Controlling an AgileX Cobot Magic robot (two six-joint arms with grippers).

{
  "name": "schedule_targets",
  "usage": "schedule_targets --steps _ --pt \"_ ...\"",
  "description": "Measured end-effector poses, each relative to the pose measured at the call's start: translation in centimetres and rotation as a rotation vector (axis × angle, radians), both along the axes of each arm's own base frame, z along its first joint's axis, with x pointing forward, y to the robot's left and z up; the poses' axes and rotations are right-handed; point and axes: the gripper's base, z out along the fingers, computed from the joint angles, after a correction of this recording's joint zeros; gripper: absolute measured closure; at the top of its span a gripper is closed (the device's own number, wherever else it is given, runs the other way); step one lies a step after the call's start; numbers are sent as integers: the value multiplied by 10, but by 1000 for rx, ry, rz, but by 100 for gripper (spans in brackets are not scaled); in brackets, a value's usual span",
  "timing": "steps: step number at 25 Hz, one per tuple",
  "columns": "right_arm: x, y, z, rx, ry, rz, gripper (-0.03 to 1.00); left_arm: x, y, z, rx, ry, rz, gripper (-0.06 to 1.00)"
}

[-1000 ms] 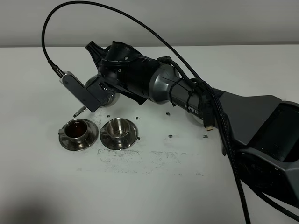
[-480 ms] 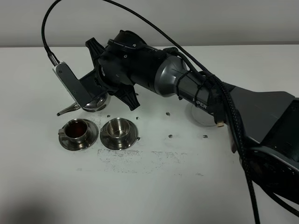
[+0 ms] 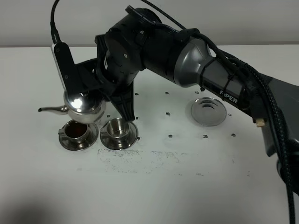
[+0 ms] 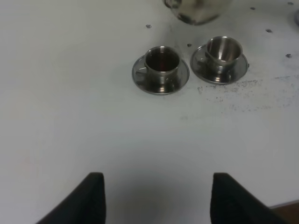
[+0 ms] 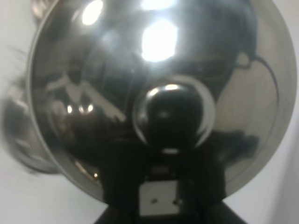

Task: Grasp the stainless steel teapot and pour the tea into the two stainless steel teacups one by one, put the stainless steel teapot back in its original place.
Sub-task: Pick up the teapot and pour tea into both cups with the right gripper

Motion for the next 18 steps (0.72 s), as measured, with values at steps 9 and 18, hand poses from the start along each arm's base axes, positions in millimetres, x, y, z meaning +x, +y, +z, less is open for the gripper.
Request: schedule_targets --steps 9,18 --pt "-63 11 -26 114 304 -282 79 0 0 0 0 0 0 47" --pt "-63 18 -44 161 374 -566 79 0 0 0 0 0 0 47"
